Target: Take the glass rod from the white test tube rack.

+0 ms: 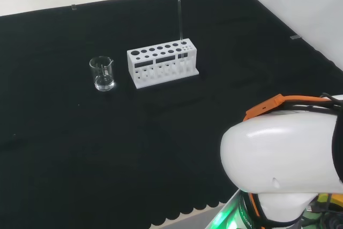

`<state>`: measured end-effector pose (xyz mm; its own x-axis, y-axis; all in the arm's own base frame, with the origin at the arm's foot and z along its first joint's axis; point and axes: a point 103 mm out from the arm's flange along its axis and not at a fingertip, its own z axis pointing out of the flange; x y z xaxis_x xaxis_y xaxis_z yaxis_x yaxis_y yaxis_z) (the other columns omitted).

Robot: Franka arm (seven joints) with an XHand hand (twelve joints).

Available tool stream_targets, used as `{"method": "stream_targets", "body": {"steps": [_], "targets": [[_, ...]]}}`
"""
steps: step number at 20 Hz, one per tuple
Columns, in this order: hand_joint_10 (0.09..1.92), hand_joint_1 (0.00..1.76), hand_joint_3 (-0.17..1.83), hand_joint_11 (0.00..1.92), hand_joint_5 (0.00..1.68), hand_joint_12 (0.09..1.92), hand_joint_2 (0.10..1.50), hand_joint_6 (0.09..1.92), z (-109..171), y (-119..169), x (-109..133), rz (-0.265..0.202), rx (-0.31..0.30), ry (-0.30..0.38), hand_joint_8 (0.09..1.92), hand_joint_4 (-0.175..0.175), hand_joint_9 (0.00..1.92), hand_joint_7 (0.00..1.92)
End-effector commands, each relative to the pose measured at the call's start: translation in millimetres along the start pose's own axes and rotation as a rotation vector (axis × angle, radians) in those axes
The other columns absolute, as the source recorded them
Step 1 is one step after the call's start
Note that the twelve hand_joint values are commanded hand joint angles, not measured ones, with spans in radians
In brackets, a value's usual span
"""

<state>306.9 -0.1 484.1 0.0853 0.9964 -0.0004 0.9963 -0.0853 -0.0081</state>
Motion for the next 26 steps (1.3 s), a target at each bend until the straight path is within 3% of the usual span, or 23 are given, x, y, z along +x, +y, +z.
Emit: {"method": "stream_targets", "body": {"steps": [1, 14, 26], "targets": [[0.30, 0.55, 0.58, 0.00, 0.01, 0.82, 0.86, 0.09, -0.1, 0.2, -0.2, 0.000, -0.009, -0.008, 0.16, -0.125, 0.00, 0.00], [0.25, 0.54, 0.48, 0.00, 0.02, 0.79, 0.92, 0.09, -4.9, 1.2, -2.9, 0.002, -0.004, -0.014, 0.11, -0.125, 0.00, 0.00], [0.33, 0.53, 0.41, 0.00, 0.03, 0.82, 0.95, 0.09, -5.3, 17.4, -14.0, 0.025, -0.007, -0.008, 0.16, -0.124, 0.00, 0.00]]}}
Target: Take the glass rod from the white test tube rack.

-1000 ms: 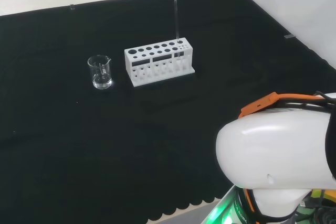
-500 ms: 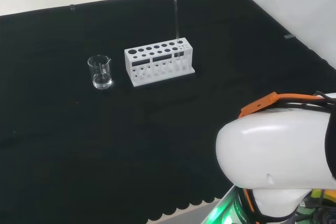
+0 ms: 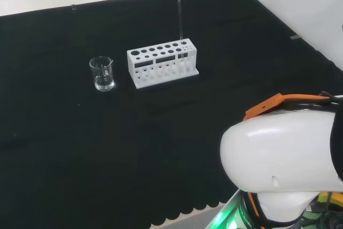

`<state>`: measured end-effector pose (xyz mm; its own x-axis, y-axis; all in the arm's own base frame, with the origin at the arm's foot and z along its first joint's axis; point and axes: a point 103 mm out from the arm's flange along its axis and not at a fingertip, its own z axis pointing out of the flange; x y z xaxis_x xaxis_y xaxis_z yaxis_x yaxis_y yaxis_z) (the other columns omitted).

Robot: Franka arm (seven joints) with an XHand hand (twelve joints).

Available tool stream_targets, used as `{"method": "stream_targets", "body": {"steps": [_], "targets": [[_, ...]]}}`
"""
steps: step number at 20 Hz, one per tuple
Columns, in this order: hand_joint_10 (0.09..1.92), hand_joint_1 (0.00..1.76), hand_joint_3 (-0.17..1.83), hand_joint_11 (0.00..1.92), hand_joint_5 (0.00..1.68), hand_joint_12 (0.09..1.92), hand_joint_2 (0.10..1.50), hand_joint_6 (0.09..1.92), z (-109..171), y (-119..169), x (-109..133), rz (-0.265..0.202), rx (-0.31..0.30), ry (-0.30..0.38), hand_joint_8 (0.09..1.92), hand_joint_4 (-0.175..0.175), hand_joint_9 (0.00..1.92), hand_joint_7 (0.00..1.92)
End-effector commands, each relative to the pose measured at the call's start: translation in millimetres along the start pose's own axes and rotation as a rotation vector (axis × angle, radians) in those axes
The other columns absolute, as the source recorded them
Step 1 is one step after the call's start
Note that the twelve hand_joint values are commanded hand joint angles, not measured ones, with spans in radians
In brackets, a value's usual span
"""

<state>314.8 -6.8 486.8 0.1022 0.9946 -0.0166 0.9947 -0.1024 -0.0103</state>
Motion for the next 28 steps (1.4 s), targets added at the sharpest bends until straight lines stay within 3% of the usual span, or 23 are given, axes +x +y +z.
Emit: {"method": "stream_targets", "body": {"steps": [1, 14, 28], "targets": [[0.34, 0.53, 0.41, 0.00, 0.03, 0.82, 0.95, 0.09, -2.6, 12.3, -10.4, 0.008, -0.009, 0.011, 0.17, -0.123, 0.00, 0.00], [0.38, 0.53, 0.40, 0.00, 0.04, 0.84, 0.95, 0.09, 1.3, 51.5, -54.0, 0.103, 0.027, 0.018, 0.19, -0.124, 0.00, 0.00], [0.40, 0.53, 0.40, 0.00, 0.04, 0.84, 0.95, 0.09, 22.7, 115.5, -55.3, 0.104, 0.071, 0.000, 0.20, -0.124, 0.00, 0.00]]}}
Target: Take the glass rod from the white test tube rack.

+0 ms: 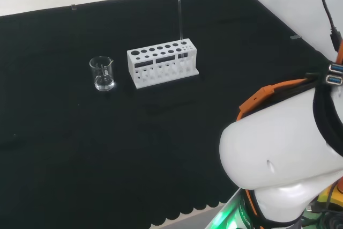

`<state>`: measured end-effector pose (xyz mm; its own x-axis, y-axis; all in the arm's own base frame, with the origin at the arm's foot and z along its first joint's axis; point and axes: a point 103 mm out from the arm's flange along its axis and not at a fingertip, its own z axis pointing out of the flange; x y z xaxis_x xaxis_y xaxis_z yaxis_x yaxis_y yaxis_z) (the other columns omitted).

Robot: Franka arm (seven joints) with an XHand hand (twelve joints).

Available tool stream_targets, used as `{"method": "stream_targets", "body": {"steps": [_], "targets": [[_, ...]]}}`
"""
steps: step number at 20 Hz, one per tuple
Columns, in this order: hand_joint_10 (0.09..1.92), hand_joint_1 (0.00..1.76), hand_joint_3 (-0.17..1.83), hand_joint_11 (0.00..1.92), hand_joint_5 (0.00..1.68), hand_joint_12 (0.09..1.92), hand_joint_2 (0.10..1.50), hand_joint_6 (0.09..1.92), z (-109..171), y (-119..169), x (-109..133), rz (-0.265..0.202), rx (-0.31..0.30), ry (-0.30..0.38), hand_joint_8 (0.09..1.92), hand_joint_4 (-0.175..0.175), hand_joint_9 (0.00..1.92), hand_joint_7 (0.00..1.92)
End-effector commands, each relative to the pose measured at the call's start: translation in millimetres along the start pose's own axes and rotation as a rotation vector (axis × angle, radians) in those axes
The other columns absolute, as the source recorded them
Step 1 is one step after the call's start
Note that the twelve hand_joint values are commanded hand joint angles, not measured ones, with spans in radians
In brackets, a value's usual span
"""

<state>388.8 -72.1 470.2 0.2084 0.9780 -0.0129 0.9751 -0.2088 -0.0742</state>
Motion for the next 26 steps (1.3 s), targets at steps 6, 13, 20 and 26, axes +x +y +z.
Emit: {"method": "stream_targets", "body": {"steps": [6, 13, 20, 26], "targets": [[0.73, 0.52, 0.40, 0.00, 0.04, 1.28, 0.95, 0.09, 13.6, 67.7, 15.3, -0.019, 0.011, -0.016, 0.29, -0.123, 0.00, 0.00], [0.87, 0.52, 0.44, 0.10, 0.06, 1.42, 0.93, 0.09, 31.4, 101.9, 30.9, -0.042, 0.037, -0.034, 0.40, -0.129, 0.08, 0.00], [0.87, 0.53, 0.46, 0.22, 0.07, 1.39, 0.92, 0.09, 42.5, 128.4, 41.9, -0.057, 0.048, -0.038, 0.49, -0.133, 0.17, 0.00], [0.86, 0.54, 0.48, 0.34, 0.08, 1.38, 0.91, 0.09, 60.8, 147.2, 42.5, -0.075, 0.070, -0.034, 0.59, -0.136, 0.31, 0.00]]}}
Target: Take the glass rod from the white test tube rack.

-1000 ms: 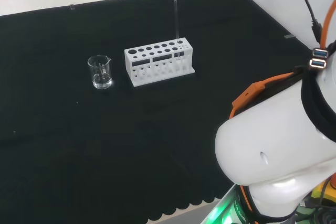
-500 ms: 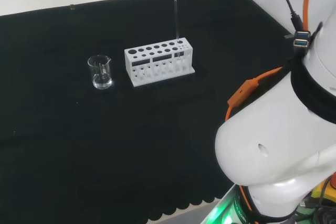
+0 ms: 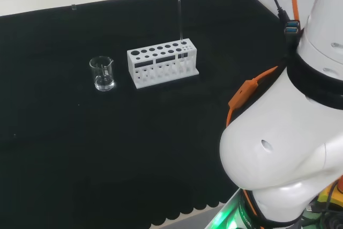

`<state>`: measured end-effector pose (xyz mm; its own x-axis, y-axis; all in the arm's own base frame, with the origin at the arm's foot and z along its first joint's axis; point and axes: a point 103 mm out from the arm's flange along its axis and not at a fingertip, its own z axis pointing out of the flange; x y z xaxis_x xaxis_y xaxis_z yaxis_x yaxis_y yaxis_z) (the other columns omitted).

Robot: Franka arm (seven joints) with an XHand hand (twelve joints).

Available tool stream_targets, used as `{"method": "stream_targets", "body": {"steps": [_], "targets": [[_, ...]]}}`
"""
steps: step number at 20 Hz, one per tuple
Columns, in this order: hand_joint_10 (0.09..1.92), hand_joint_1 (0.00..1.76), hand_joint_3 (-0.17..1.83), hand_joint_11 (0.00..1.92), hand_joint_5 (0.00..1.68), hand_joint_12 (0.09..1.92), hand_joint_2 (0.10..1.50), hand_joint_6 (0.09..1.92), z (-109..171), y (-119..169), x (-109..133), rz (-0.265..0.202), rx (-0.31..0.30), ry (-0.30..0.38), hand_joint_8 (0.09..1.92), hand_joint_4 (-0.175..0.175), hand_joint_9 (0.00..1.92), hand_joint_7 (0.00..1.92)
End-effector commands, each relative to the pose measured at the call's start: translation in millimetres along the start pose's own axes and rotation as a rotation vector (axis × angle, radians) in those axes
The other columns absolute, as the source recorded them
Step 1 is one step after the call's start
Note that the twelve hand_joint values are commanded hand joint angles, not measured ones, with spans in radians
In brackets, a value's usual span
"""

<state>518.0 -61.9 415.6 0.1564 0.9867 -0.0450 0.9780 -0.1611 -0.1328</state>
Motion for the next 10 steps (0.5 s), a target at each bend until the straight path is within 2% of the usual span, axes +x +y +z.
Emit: {"method": "stream_targets", "body": {"steps": [1, 10], "targets": [[0.86, 0.54, 0.48, 0.35, 0.09, 1.38, 0.91, 0.09, 18.0, 23.0, 3.7, -0.026, 0.016, 0.004, 0.61, -0.137, 0.32, 0.00], [0.85, 0.54, 0.49, 0.36, 0.12, 1.39, 0.90, 0.09, 45.4, 36.5, -8.9, -0.024, 0.032, 0.026, 0.77, -0.137, 0.34, 0.04]]}}
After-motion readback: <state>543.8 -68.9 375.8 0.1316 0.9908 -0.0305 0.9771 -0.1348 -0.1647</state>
